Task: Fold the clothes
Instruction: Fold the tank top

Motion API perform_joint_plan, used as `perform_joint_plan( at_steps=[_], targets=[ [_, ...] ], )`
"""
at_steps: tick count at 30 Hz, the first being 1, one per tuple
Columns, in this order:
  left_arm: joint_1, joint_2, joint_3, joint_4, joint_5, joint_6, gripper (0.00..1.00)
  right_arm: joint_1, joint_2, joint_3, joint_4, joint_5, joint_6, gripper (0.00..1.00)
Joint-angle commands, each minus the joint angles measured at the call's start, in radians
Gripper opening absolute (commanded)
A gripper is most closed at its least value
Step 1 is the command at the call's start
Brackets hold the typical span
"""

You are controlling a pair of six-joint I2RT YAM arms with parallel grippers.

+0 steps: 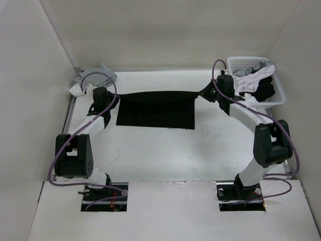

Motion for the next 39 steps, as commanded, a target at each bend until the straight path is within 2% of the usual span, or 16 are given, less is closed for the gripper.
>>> perform_joint_plan(
  at_steps=[1,6,13,21,23,24,26,29,31,34,39],
  targets=[
    [0.009,-0.122,-0.113,0.064,-0.005,-0.022,0.01,0.02,-0.115,-0.117,0.079,0.002,-0.003,0.01],
    [0.049,-0.239,-0.254,0.102,0.007,-0.025,0.02,0.058,-0.247,-0.315,0.131,0.04,0.008,0.02],
    [0.115,-0.326,-0.441,0.162,0.053,-0.028,0.02,0.117,-0.314,-0.53,0.187,0.078,0.02,0.03],
    [0.211,-0.395,-0.619,0.18,0.145,-0.023,0.05,0.183,-0.284,-0.63,0.187,0.126,0.048,0.05],
    [0.248,-0.409,-0.649,0.167,0.155,-0.022,0.15,0.195,-0.278,-0.645,0.176,0.143,0.052,0.1],
    [0.266,-0.414,-0.653,0.156,0.164,-0.025,0.23,0.197,-0.276,-0.65,0.173,0.15,0.054,0.18],
    [0.288,-0.441,-0.653,0.14,0.179,-0.026,0.32,0.198,-0.29,-0.651,0.164,0.15,0.049,0.33],
    [0.29,-0.545,-0.655,0.099,0.149,-0.042,0.35,0.194,-0.299,-0.631,0.171,0.132,0.034,0.5],
    [0.229,-0.624,-0.632,0.046,0.078,-0.034,0.34,0.178,-0.263,-0.596,0.187,0.103,0.025,0.55],
    [0.092,-0.672,-0.584,-0.011,-0.014,-0.014,0.33,0.151,-0.175,-0.549,0.236,0.036,0.037,0.56],
    [-0.195,-0.618,-0.505,-0.013,-0.123,0.05,0.33,0.137,-0.066,-0.545,0.34,-0.021,0.106,0.54]
  ],
)
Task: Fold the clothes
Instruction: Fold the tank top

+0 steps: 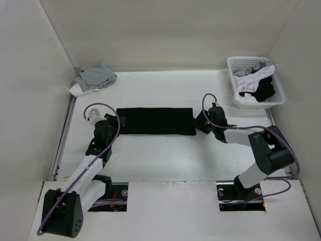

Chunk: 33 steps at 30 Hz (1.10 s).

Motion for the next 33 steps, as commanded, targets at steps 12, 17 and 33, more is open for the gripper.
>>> perform_joint_plan(
  at_steps=[12,17,33],
  targets=[
    [-0.251,0.046,0.072,0.093,-0.082,0.054,0.33,-0.049,0.212,-0.045,0.37,-0.13,0.212,0.17],
    [-0.271,0.032,0.081,0.089,-0.079,0.06,0.33,-0.066,0.071,-0.129,0.44,-0.106,0.23,0.02],
    [-0.319,-0.049,0.057,0.061,-0.076,0.033,0.33,0.098,-0.37,0.194,-0.353,0.112,-0.084,0.04]
  ],
)
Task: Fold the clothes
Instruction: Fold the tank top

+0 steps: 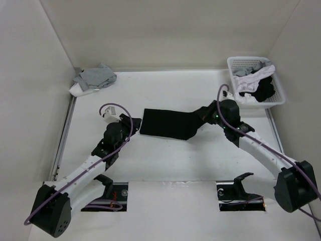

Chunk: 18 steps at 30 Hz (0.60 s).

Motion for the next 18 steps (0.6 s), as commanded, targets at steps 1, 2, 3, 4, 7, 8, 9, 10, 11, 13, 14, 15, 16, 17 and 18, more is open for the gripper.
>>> perform_joint_plan(
  at_steps=[1,2,3,4,7,8,9,10,11,13,14,15,16,17,18],
  targets=[
    [0.017,-0.075,0.016,0.016,0.001,-0.01,0.33,0.147,0.092,0.184,-0.147,0.106,-0.079,0.04],
    [0.021,-0.092,0.011,0.008,0.003,-0.01,0.33,0.19,0.141,0.235,-0.169,0.127,-0.085,0.05],
    [0.029,-0.109,0.007,0.002,0.006,-0.01,0.33,0.228,0.19,0.287,-0.189,0.149,-0.086,0.05],
    [0.036,-0.126,0.002,-0.007,0.011,-0.012,0.33,0.267,0.242,0.335,-0.201,0.172,-0.091,0.05],
    [0.069,-0.169,-0.012,-0.029,0.037,-0.015,0.33,0.359,0.4,0.483,-0.25,0.209,-0.102,0.05],
    [0.078,-0.177,-0.016,-0.032,0.044,-0.015,0.33,0.377,0.439,0.52,-0.261,0.214,-0.103,0.05],
    [0.09,-0.184,-0.021,-0.035,0.055,-0.016,0.33,0.4,0.489,0.566,-0.276,0.221,-0.109,0.05],
    [0.104,-0.192,-0.027,-0.035,0.067,-0.019,0.33,0.423,0.535,0.614,-0.29,0.226,-0.112,0.05],
    [0.118,-0.201,-0.032,-0.035,0.08,-0.024,0.33,0.443,0.58,0.658,-0.304,0.229,-0.115,0.05],
    [0.151,-0.218,-0.045,-0.035,0.103,-0.029,0.33,0.479,0.672,0.753,-0.333,0.23,-0.12,0.05],
    [0.164,-0.224,-0.05,-0.036,0.11,-0.03,0.33,0.492,0.713,0.801,-0.348,0.23,-0.122,0.05],
    [0.185,-0.23,-0.055,-0.036,0.118,-0.03,0.34,0.506,0.764,0.858,-0.364,0.232,-0.12,0.05],
    [0.197,-0.232,-0.058,-0.036,0.123,-0.03,0.34,0.515,0.802,0.898,-0.372,0.235,-0.115,0.05],
    [0.214,-0.229,-0.061,-0.036,0.129,-0.03,0.34,0.52,0.833,0.927,-0.378,0.235,-0.109,0.06],
    [0.23,-0.223,-0.064,-0.035,0.133,-0.03,0.34,0.528,0.865,0.956,-0.379,0.235,-0.103,0.1]
  ],
)
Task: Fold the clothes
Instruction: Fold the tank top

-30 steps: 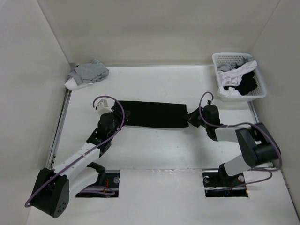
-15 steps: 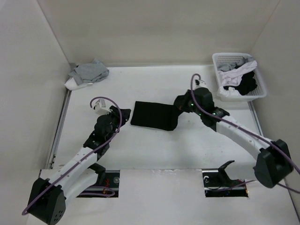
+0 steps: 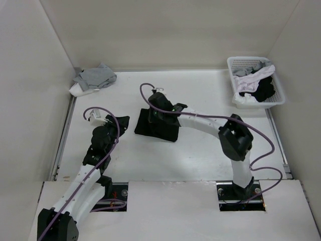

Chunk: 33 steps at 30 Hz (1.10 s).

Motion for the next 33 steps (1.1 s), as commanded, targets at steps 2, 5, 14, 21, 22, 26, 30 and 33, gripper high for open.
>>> perform_joint_plan(
  at_steps=[2,5,14,21,22,26,30,33],
  targets=[
    [0.058,0.011,-0.023,0.032,0.056,-0.008,0.36,0.032,0.089,0.133,-0.025,0.022,0.026,0.29],
    [0.073,0.032,-0.03,0.04,0.054,-0.008,0.37,0.053,0.059,0.092,0.091,-0.015,0.058,0.56],
    [-0.034,0.156,0.028,0.107,0.031,0.033,0.39,-0.003,-0.364,-0.375,0.395,-0.05,0.095,0.32],
    [-0.246,0.342,0.097,0.186,-0.053,0.079,0.41,-0.083,-0.654,-0.739,0.464,-0.011,0.074,0.05],
    [-0.26,0.328,0.092,0.178,-0.069,0.101,0.42,-0.091,-0.725,-0.809,0.474,0.017,0.057,0.12],
    [-0.257,0.195,0.039,0.094,-0.136,0.148,0.5,-0.134,-0.941,-1.007,0.469,0.118,0.032,0.5],
    [-0.2,0.068,-0.004,-0.036,-0.187,0.152,0.61,-0.235,-1.076,-1.159,0.515,0.123,0.034,0.69],
    [-0.157,0.052,-0.001,-0.121,-0.168,0.156,0.65,-0.314,-1.074,-1.194,0.587,0.086,0.044,0.74]
  ],
)
